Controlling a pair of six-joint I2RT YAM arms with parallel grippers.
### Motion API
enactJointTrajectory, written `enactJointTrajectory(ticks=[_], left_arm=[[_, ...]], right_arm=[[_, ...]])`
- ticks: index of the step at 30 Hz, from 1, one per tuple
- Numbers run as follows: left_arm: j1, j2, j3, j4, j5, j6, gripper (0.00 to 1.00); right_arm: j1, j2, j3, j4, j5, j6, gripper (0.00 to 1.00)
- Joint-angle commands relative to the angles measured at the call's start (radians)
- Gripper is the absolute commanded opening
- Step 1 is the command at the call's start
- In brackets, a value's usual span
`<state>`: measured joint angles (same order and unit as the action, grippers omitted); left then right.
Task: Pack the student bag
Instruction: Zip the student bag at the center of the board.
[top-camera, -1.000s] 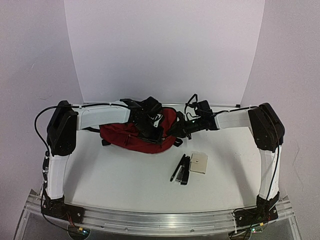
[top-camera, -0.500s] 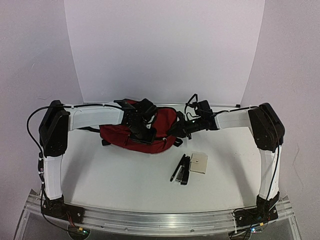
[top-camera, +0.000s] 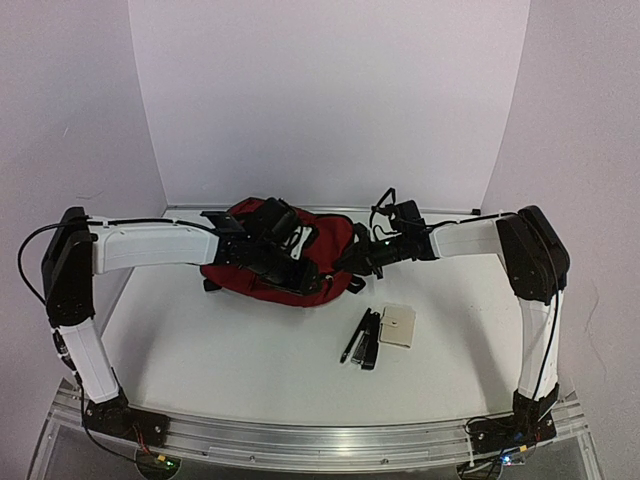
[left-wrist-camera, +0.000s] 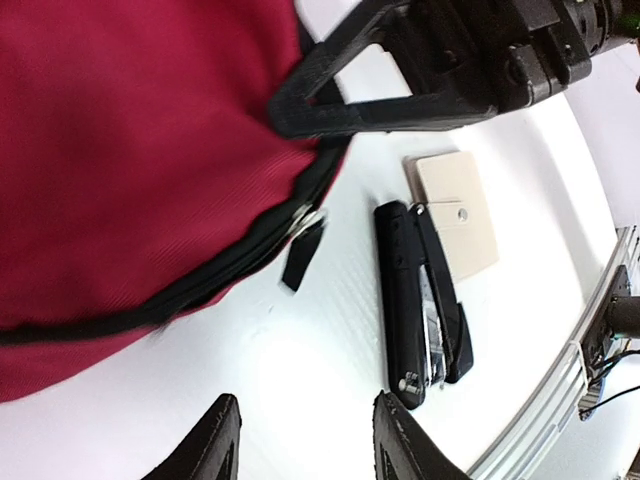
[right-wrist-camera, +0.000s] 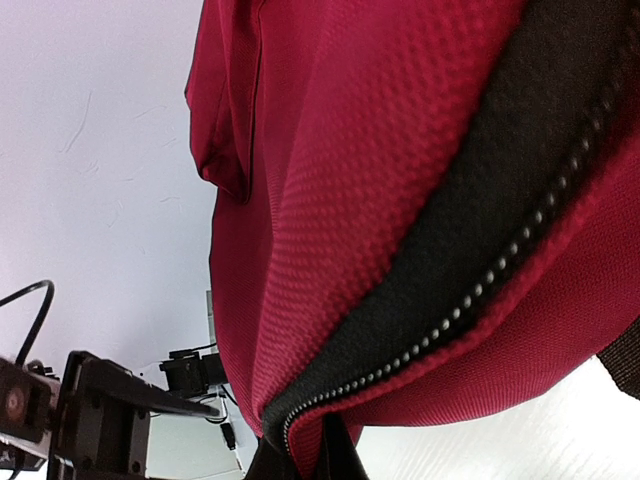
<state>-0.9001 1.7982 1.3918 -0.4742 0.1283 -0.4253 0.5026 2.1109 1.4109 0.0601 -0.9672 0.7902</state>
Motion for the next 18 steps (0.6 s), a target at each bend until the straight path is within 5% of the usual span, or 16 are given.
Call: enactJointTrajectory(ticks=[1, 13, 18], left_arm=[[-0.012, 0.096, 0.098, 0.049, -0.032, 0.005, 0.46], [-0.013, 0.29, 0.306, 0.012, -0.083, -0.007, 0.45], [-0.011, 0.319, 0.344, -0.034, -0.16, -0.042, 0.29]], right_arm=[[-0.001, -0.049, 0.02, 0.054, -0.027, 0.032, 0.0], [0.005, -0.066, 0.004, 0.063, -0.035, 0.044, 0.0], [0.005, -0.075, -0.006, 0.063, -0.036, 0.041, 0.0]])
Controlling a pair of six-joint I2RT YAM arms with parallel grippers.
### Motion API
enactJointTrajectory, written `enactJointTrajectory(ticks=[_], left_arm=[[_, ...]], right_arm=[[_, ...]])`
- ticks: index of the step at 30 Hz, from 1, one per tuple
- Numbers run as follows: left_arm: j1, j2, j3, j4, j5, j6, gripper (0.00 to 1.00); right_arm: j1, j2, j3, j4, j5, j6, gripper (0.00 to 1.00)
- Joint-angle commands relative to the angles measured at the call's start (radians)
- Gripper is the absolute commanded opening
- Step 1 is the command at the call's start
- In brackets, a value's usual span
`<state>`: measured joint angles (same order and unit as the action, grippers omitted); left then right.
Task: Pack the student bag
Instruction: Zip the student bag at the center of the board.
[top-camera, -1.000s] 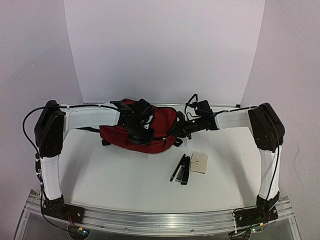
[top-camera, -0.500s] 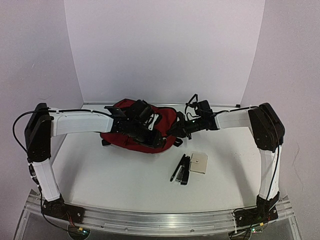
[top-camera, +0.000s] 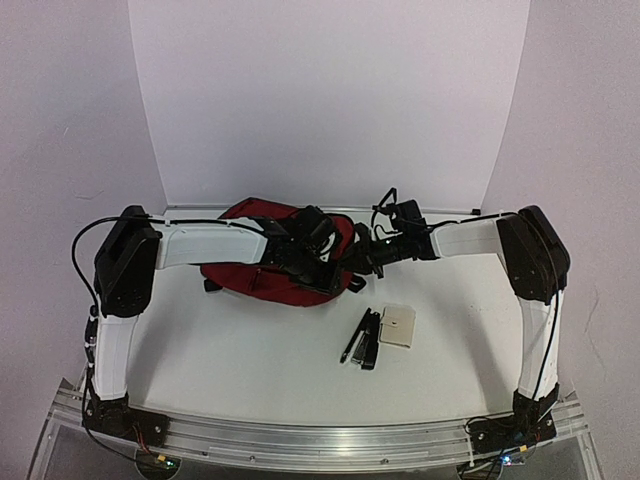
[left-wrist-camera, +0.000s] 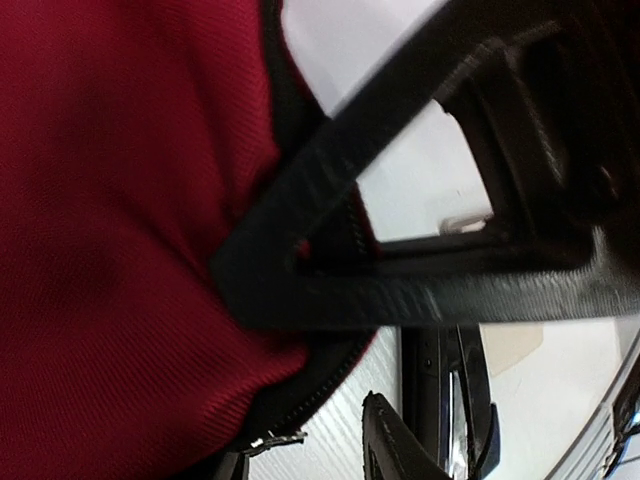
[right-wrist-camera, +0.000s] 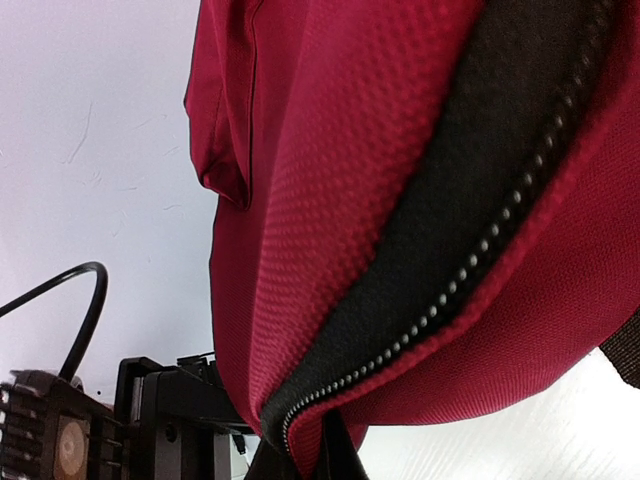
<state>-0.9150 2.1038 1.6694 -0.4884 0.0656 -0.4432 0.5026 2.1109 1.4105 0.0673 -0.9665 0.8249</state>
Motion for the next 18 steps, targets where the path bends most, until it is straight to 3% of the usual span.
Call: enactJointTrajectory(ticks=[1, 6, 18], left_arm=[[0.005, 0.011, 0.064, -0.026, -0.107, -0.028, 0.24], [0.007, -0.028, 0.025, -0.06, -0.136, -0.041, 0.01], [0.028, -0.276, -0.261, -0.144, -0.228, -0.138, 0.0]], right_arm=[[0.006, -0.076, -0.008, 0.056, -0.037, 0.006, 0.0], [0.004, -0.076, -0.007, 0.056, -0.039, 0.004, 0.0], [-0.04, -0.083, -0.026, 0.038, -0.043, -0.05, 0.0]])
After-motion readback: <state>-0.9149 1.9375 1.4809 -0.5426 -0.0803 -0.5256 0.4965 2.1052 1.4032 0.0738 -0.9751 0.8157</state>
